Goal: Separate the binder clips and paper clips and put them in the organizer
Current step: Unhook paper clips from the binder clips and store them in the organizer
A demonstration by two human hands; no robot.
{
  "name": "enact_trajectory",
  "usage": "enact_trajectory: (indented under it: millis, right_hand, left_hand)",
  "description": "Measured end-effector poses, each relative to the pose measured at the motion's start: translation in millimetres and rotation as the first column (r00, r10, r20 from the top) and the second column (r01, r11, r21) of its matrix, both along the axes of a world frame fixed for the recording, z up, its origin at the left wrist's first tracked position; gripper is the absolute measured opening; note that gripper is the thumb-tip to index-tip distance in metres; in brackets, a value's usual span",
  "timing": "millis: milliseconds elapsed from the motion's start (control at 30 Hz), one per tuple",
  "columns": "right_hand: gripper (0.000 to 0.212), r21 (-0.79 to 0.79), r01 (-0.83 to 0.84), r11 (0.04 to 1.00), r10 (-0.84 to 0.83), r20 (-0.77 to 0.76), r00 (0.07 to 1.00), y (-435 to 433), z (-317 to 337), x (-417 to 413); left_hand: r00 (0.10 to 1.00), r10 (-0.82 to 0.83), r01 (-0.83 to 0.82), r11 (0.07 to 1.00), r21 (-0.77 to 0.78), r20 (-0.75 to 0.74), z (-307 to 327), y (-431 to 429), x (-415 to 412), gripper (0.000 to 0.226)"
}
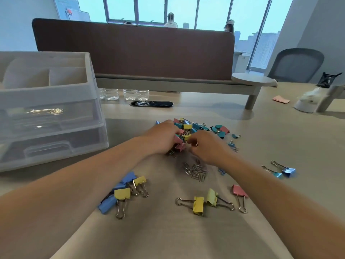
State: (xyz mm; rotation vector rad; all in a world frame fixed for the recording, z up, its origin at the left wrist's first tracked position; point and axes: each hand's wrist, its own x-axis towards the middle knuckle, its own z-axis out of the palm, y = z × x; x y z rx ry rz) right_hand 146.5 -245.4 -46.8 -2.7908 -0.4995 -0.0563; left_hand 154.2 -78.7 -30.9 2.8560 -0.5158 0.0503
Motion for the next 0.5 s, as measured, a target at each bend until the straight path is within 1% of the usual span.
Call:
enact_trajectory:
  millis: [100, 167, 300, 433, 500]
  right_hand:
    - [0.020, -0.022, -0.026, 0.999, 0.025, -0.042, 0.999, 12.3, -1.2, 6.9]
    - [0.019, -0.060, -0.028, 0.998, 0.026, -0.035, 0.999, 18.3, -3.9, 11.9]
    - [0.015, -0.068, -0.017, 0.998, 0.017, -0.003, 1.000, 24.2, -7.1, 16.1]
    - [0.011, -0.002, -0.015, 1.000, 0.015, 0.004, 1.000, 23.5, -9.0, 18.2]
    - [0.008, 0.004, -0.018, 1.000, 0.018, 0.034, 0.999, 21.8, -10.1, 18.6]
  left_hand:
    - [0.999, -0.033, 0.033, 0.999, 0.010, 0.001, -2.3, 4.1, 8.4, 0.027]
    - [0.998, -0.055, 0.055, 0.998, 0.002, 0.006, -5.4, 6.5, 15.0, 0.024]
    - [0.999, -0.037, 0.037, 0.999, -0.015, 0.000, -7.5, 6.9, 22.8, 0.018]
    - [1.000, -0.003, 0.004, 1.000, -0.018, 0.019, -13.7, 7.3, 27.9, 0.014]
    - [0.999, 0.018, -0.017, 0.999, -0.037, 0.031, -17.0, 7.8, 29.4, 0.013]
